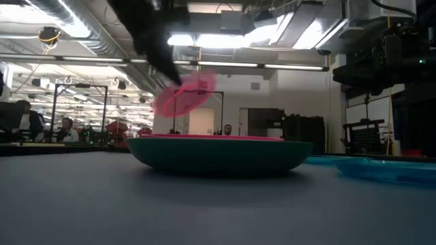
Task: Stack plastic plates
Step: Stack the transparent pink plate on top of the transparent pink plate
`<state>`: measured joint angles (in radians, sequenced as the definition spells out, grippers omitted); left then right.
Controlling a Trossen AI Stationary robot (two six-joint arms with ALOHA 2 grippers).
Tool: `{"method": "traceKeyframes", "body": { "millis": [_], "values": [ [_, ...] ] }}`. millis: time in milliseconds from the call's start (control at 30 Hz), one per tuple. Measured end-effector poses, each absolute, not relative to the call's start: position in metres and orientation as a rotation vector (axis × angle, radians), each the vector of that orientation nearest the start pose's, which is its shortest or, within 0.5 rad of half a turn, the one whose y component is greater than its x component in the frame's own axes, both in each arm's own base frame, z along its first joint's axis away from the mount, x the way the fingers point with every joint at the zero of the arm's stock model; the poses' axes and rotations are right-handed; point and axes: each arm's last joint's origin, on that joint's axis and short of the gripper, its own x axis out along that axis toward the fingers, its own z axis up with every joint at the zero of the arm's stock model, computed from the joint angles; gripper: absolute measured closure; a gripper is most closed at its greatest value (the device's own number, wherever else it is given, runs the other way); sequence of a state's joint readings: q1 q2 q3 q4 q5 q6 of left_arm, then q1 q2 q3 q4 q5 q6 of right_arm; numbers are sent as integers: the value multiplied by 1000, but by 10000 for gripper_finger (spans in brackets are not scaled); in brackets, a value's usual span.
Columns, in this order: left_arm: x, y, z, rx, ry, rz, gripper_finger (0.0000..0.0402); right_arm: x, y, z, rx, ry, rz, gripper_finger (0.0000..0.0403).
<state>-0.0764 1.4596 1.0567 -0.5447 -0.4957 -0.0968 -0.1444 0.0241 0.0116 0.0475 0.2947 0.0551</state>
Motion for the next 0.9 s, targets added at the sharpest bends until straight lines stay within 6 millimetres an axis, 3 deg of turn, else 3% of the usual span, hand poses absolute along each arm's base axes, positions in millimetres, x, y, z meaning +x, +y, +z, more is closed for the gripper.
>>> {"method": "traceKeyframes", "body": {
  "millis": [200, 500, 633, 900],
  "values": [
    [321, -57, 255, 205, 783, 282, 401, 95, -22, 170, 57, -48, -438, 226],
    [361, -119, 240, 419, 881, 102, 401, 95, -22, 170, 57, -47, -438, 226],
    [366, -130, 218, 468, 956, 76, 401, 95, -22, 170, 57, -47, -438, 226],
    [366, -131, 188, 520, 1091, 95, 401, 95, -22, 170, 64, -49, -438, 226]
  ]
}}
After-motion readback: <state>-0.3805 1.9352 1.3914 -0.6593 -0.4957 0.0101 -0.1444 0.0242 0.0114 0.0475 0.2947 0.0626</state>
